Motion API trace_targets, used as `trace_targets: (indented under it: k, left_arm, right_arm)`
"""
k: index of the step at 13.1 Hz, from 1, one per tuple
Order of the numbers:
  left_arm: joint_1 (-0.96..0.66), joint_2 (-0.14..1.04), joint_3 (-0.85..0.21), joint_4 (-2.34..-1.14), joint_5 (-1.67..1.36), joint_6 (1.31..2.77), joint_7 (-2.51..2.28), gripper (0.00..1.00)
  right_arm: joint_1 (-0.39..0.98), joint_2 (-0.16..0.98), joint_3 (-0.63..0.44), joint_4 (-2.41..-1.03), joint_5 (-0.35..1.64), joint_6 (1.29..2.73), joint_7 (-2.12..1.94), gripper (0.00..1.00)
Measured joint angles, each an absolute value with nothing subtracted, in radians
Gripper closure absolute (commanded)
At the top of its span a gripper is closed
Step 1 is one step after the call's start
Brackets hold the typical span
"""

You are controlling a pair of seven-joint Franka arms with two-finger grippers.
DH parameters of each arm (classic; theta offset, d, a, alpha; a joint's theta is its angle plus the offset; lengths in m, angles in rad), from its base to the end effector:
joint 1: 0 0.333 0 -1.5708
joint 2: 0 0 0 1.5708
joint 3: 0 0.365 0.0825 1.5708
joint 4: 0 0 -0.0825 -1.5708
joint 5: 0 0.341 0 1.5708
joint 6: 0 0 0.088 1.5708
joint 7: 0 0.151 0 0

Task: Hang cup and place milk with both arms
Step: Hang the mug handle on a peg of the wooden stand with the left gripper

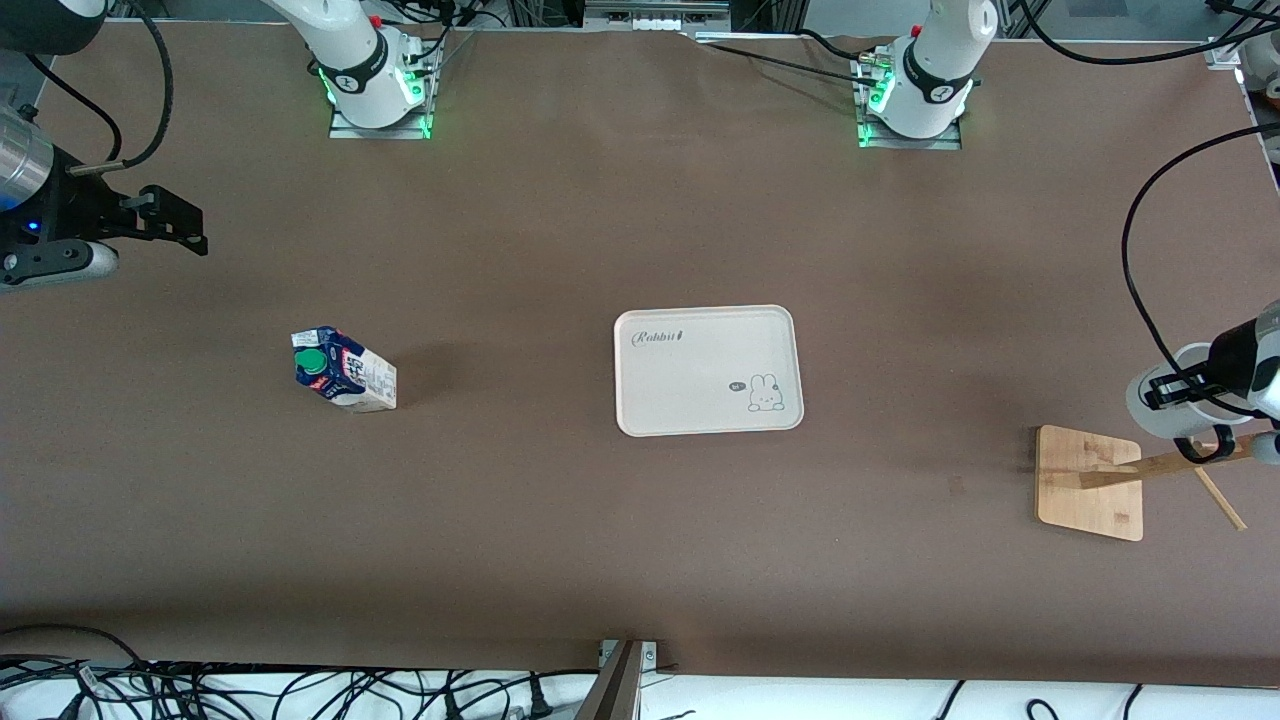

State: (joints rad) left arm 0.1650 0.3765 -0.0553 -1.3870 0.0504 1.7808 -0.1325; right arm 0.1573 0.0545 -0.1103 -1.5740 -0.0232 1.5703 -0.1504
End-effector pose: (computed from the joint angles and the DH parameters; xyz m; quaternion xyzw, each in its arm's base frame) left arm 0.6466 0.0839 0.5086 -0.9929 -0.1178 -0.0091 0.0144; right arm 0.5259 0.0229 0.6000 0.9946 0.0988 -0.0296 0.0131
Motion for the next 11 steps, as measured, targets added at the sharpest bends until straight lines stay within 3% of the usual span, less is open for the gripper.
trace_targets:
  k: [6, 7, 8, 9, 11]
  left_arm:
    - [0.207, 0.390, -0.055, -1.389, 0.050, 1.768, -0.105, 1.00]
    - [0.208, 0.394, -0.055, -1.389, 0.050, 1.768, -0.104, 0.79]
    - [0.208, 0.396, -0.056, -1.389, 0.050, 1.768, -0.103, 0.17]
    - [0.207, 0.397, -0.056, -1.389, 0.050, 1.768, -0.090, 0.00]
    - [0.207, 0.398, -0.056, -1.389, 0.050, 1.768, -0.048, 0.00]
  right_arm:
    - [0.142, 0.054, -0.091, -1.574, -0.024, 1.585, -0.150, 0.00]
    - [0.142, 0.054, -0.091, -1.574, -0.024, 1.586, -0.150, 0.00]
    - [0.142, 0.054, -0.091, -1.574, -0.024, 1.586, -0.150, 0.00]
    - [0.141, 0.054, -0.091, -1.574, -0.024, 1.586, -0.150, 0.00]
    - [0.140, 0.054, -0.091, -1.574, -0.024, 1.587, -0.150, 0.00]
